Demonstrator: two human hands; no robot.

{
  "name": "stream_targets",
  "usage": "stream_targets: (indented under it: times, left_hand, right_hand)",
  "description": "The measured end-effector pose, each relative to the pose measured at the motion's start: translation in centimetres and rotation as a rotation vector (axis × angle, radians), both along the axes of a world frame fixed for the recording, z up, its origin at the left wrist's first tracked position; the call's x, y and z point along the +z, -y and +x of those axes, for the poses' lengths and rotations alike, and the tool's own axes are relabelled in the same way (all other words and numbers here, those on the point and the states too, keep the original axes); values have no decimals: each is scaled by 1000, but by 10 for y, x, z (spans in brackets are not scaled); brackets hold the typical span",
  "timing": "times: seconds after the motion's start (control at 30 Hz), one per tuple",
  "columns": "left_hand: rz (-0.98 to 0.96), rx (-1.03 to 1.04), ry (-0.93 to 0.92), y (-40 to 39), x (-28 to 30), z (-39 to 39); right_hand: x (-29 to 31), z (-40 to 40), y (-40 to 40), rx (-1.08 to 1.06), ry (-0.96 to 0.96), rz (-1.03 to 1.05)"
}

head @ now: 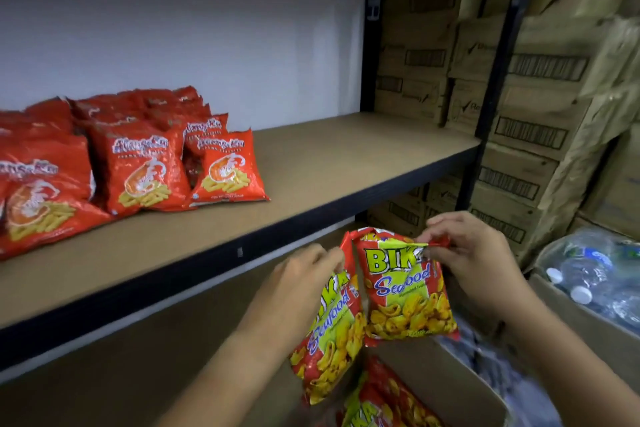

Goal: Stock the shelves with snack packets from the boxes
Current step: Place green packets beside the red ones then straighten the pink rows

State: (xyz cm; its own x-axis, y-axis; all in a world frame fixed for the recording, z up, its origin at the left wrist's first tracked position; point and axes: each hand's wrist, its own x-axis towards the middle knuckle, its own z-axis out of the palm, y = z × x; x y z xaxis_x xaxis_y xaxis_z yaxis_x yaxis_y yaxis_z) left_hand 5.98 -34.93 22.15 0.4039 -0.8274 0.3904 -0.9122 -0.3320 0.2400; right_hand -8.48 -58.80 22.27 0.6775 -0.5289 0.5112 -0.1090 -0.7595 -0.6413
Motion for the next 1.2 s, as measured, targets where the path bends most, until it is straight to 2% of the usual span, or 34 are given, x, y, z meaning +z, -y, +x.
stream_targets:
  times: [0.1,0.17,0.23,0.4,0.53,0.8,0.97,1.2]
  left_hand:
    - [-134,-83,106,4,49,10]
    - [-253,-137,91,6,87,16]
    - [-308,-179,68,6,126,22]
    - [-220,-158,59,10,197,66]
    - [-128,-142,6,29,231,108]
    - [-114,-57,-130,101,261,201]
    - [-102,13,-99,140,251,270]
    - [-141,186,20,161,239,335]
  right_hand:
    - [46,1,1,44,140,46]
    - [77,5,-2,129,238,160]
    - [110,11,-2,170,271,187]
    - [179,45,15,210,270,193]
    - [206,85,45,231,266,189]
    - [224,201,127,243,330,315]
    - [211,289,161,203,297,411]
    - [201,376,168,75,389,374]
